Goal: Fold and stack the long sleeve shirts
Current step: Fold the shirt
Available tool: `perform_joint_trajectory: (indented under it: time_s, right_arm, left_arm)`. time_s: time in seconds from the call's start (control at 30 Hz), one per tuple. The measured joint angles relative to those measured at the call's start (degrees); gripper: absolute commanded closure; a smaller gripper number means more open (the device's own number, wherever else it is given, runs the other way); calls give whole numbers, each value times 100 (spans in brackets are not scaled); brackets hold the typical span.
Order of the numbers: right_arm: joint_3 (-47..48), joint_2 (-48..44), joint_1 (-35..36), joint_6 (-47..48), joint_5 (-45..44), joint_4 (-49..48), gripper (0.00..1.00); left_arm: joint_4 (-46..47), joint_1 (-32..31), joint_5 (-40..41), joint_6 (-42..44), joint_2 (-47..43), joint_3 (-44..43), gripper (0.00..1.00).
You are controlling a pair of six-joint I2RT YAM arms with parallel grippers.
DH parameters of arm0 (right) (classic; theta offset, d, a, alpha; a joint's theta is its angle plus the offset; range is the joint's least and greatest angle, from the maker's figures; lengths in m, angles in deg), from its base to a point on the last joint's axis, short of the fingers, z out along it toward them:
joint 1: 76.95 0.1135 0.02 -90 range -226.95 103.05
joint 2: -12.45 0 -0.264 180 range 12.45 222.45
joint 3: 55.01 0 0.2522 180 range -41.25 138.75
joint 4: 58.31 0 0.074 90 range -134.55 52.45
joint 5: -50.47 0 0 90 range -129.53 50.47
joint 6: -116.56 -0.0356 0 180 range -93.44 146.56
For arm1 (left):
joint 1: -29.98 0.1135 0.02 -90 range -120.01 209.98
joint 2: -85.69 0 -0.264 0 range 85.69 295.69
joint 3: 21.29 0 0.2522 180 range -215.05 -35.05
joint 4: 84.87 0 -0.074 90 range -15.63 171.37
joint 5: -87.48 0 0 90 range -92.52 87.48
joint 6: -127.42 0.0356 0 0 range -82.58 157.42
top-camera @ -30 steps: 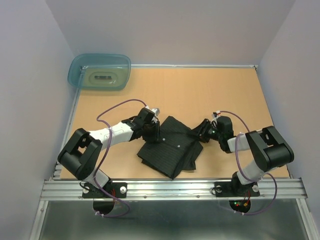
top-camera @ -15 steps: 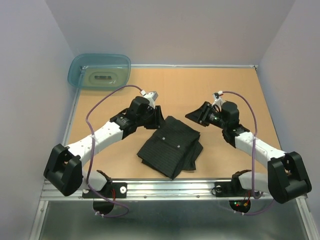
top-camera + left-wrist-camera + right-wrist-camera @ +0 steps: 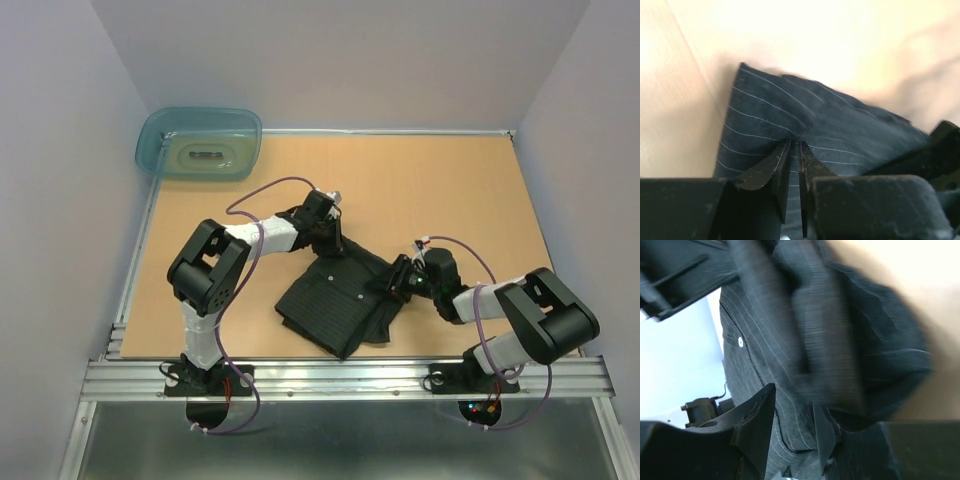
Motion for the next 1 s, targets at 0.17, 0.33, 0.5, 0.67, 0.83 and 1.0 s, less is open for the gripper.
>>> perform_joint_trajectory:
  time_s: [0.17,0.33,0.5,0.67,0.83,1.0]
  right_arm:
    - [-387,-50,-249,-122,-173,-417,59]
    - [-321,68,-546,63,-181,-472,59]
    - [984,1113,-828,643,-63,-155,59]
    - [2765,1773,-1073,1266,-116,798,58]
    - [3530,1467,-1091,1370,-2,1080,58]
    - [3748,1375,-1038,1014,221,739,58]
  left_arm:
    - [188,105,-85,-155,284,-9,77]
    - [343,319,-31,-251,286,-9,77]
    - [466,839,55,-479,286,-9,76]
    - [496,1307,103,-605,179,-24,74]
    - [855,1250,-96,-704,-804,286,74]
    - [1709,1187,-363,-798,-1467,439,74]
